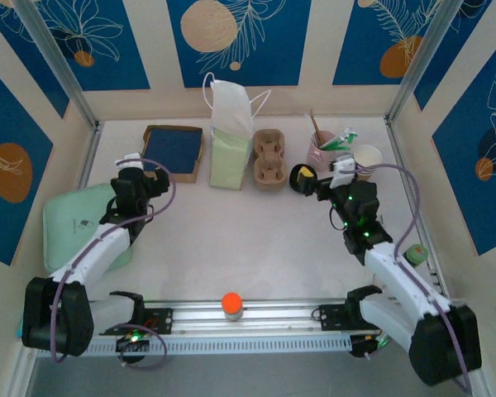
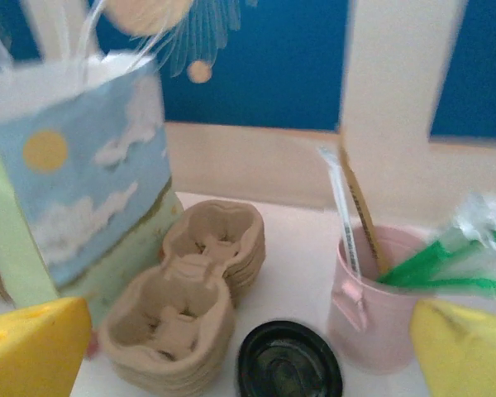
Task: Pack the takeout coffee
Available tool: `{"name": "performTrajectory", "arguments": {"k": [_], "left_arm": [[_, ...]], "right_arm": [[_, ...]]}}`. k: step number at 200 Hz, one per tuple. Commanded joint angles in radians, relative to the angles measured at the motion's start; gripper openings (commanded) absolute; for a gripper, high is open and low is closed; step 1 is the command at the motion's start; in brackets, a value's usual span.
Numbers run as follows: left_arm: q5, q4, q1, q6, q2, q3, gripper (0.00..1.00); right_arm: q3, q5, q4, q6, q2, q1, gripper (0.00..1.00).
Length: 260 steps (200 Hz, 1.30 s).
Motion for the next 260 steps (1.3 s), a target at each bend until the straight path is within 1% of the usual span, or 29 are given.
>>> {"name": "performTrajectory", "arguments": {"k": [1, 8, 13, 21, 30, 46, 59, 67, 81, 100, 124, 139, 149, 156, 170, 183, 213, 231, 239, 248, 260], "left_arm": [[0.244, -0.177, 0.004, -0.151, -0.029, 0.006, 1.00], [0.334, -0.170, 0.003, -0.159, -0.034, -0.001, 1.00], [0.376, -0.165, 0.004, -0.175, -0.040, -0.006, 0.99], [0.428, -0.161, 0.001, -0.194, -0.050, -0.013, 1.00], [0.458, -0.168, -0.004, -0.206, -0.070, -0.021, 0.99], [0.456, -0.198, -0.020, -0.213, -0.129, -0.033, 1.00], [0.459, -0.228, -0.032, -0.213, -0.178, -0.040, 0.99], [0.462, -0.250, -0.039, -0.213, -0.207, -0.042, 1.00], [0.466, -0.293, -0.055, -0.210, -0.250, -0.044, 1.00], [0.459, -0.341, -0.089, -0.205, -0.300, -0.053, 1.00], [0.418, -0.392, -0.161, -0.198, -0.351, -0.066, 0.99], [0.370, -0.425, -0.216, -0.191, -0.378, -0.073, 0.99], [0.344, -0.443, -0.254, -0.190, -0.396, -0.078, 0.99], [0.334, -0.448, -0.277, -0.191, -0.408, -0.082, 0.99], [0.320, -0.453, -0.316, -0.200, -0.431, -0.092, 1.00], [0.312, -0.447, -0.345, -0.207, -0.449, -0.107, 0.99], [0.292, -0.434, -0.384, -0.226, -0.461, -0.148, 0.99], [0.294, -0.438, -0.401, -0.237, -0.464, -0.155, 0.98], [0.294, -0.435, -0.408, -0.241, -0.467, -0.157, 0.98], [0.294, -0.426, -0.417, -0.247, -0.469, -0.159, 0.98], [0.295, -0.418, -0.424, -0.253, -0.467, -0.160, 0.98]], "right_arm": [[0.010, 0.052, -0.407, 0.460, -0.106, -0.110, 0.99], [-0.011, -0.093, -0.402, 0.426, -0.138, -0.174, 0.99], [-0.017, -0.135, -0.421, 0.441, -0.159, -0.208, 0.99], [-0.013, -0.144, -0.476, 0.479, -0.192, -0.235, 0.99], [-0.008, -0.168, -0.511, 0.475, -0.233, -0.251, 0.99], [0.019, -0.148, -0.595, 0.485, -0.302, -0.256, 0.99], [0.031, -0.133, -0.617, 0.516, -0.343, -0.257, 0.99], [0.054, -0.165, -0.638, 0.525, -0.347, -0.264, 0.99], [0.160, -0.256, -0.745, 0.500, -0.271, -0.277, 0.99], [0.288, -0.275, -0.861, 0.474, -0.159, -0.259, 0.99], [0.391, -0.190, -0.944, 0.455, -0.097, -0.232, 1.00], [0.458, -0.138, -1.018, 0.444, -0.052, -0.235, 0.89], [0.492, -0.107, -1.055, 0.442, -0.024, -0.238, 0.87], [0.516, -0.094, -1.077, 0.435, -0.007, -0.242, 0.88], [0.565, -0.076, -1.125, 0.425, 0.034, -0.257, 0.96], [0.614, -0.094, -1.166, 0.413, 0.087, -0.284, 1.00], [0.709, -0.182, -1.234, 0.402, 0.230, -0.341, 0.99], [0.748, -0.178, -1.250, 0.494, 0.285, -0.351, 0.99], [0.757, -0.200, -1.249, 0.535, 0.295, -0.350, 0.99], [0.759, -0.250, -1.226, 0.505, 0.297, -0.349, 0.99], [0.751, -0.272, -1.198, 0.463, 0.293, -0.346, 0.99]]}}
